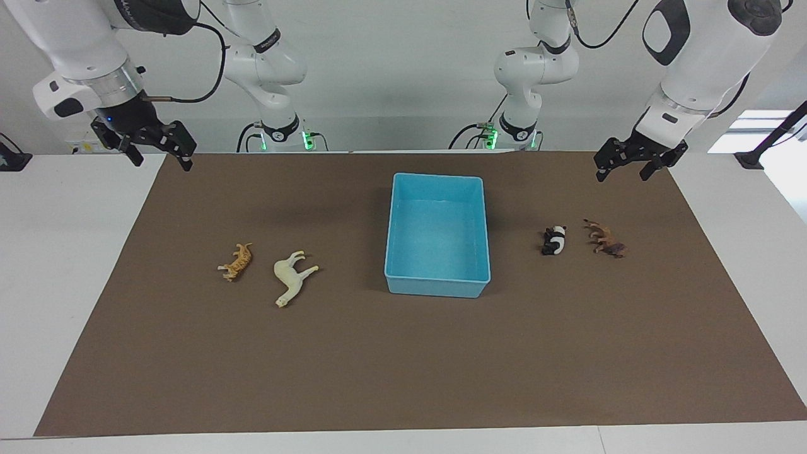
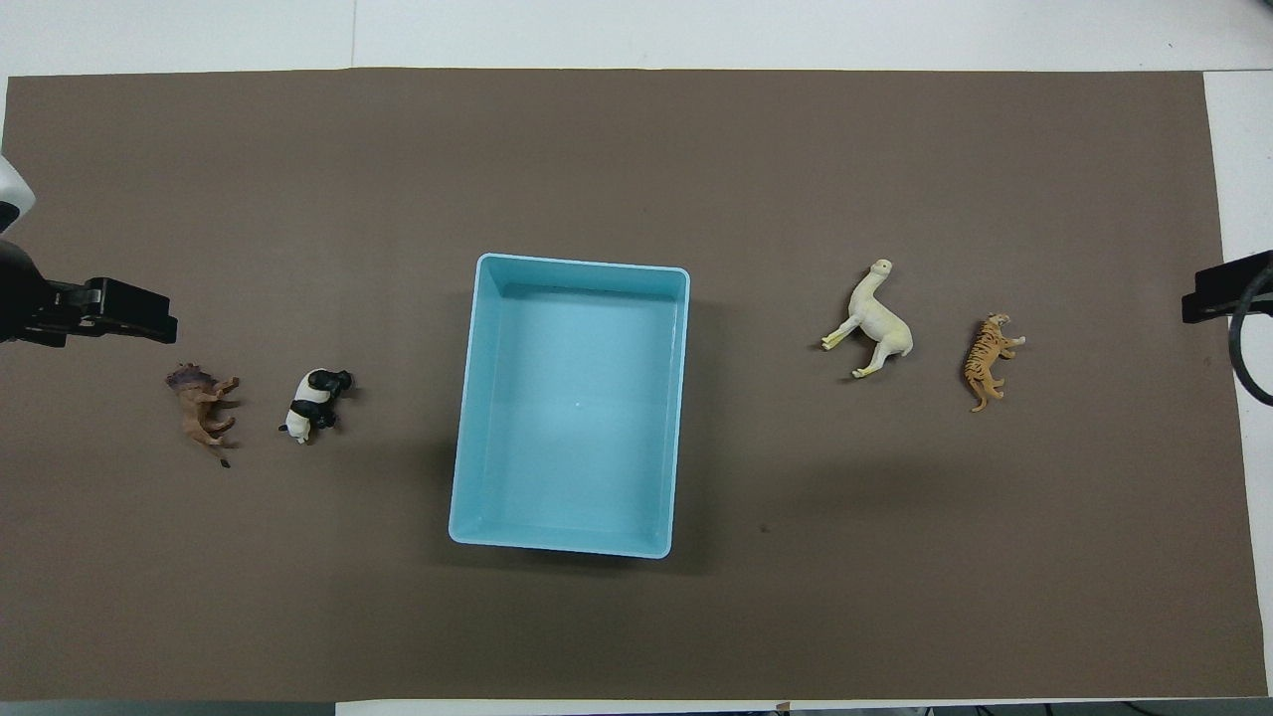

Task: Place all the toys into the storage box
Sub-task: 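Move the left gripper toward the panda while the right gripper approaches the llama, then grasp the panda with the left gripper while the right gripper grasps the llama, then carry the panda into the blue box with the left gripper and release, then lower the llama into the box with the right gripper while the left gripper withdraws, then grasp the brown horse with the left gripper while the right gripper grasps the tiger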

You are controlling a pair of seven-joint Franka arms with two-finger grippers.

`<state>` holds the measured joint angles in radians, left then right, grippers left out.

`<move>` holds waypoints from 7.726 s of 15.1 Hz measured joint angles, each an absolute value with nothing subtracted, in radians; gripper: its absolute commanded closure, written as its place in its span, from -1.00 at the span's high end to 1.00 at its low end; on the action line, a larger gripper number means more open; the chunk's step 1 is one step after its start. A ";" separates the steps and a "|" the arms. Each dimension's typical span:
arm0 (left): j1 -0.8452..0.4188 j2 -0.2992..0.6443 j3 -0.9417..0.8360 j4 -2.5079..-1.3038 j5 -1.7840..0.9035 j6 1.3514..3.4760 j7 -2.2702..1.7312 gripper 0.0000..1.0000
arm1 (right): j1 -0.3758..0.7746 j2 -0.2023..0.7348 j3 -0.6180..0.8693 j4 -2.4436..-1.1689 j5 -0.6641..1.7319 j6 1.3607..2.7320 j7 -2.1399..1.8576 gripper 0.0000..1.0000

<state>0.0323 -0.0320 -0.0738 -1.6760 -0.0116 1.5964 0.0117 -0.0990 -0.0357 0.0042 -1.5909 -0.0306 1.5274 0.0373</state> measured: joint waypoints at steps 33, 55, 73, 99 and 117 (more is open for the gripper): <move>-0.025 0.023 -0.076 -2.313 -0.012 2.398 0.008 1.00 | 0.187 0.171 0.012 -2.110 -0.034 2.356 -0.259 1.00; -0.048 0.065 -0.076 -2.392 -0.011 2.515 -0.043 -0.62 | 0.164 0.283 0.013 -2.120 -0.123 2.495 -0.307 -1.00; -0.546 0.064 -0.104 -1.947 -0.012 2.094 -0.888 1.00 | 0.150 0.067 0.000 -1.743 -0.123 1.792 -0.279 -1.00; 0.243 0.095 -0.058 -2.097 0.097 2.310 -0.489 1.00 | 0.686 0.438 0.061 -1.610 -0.118 2.113 0.801 1.00; 0.260 0.105 -0.063 -2.329 0.097 2.562 -0.746 0.89 | -0.011 0.156 0.041 -1.808 -0.117 1.902 0.569 1.00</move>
<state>0.2603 0.1051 -0.0630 -2.3291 0.0972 2.5616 -0.7456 -0.0108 0.1557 0.0414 -1.8076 -0.1166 1.9023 0.5691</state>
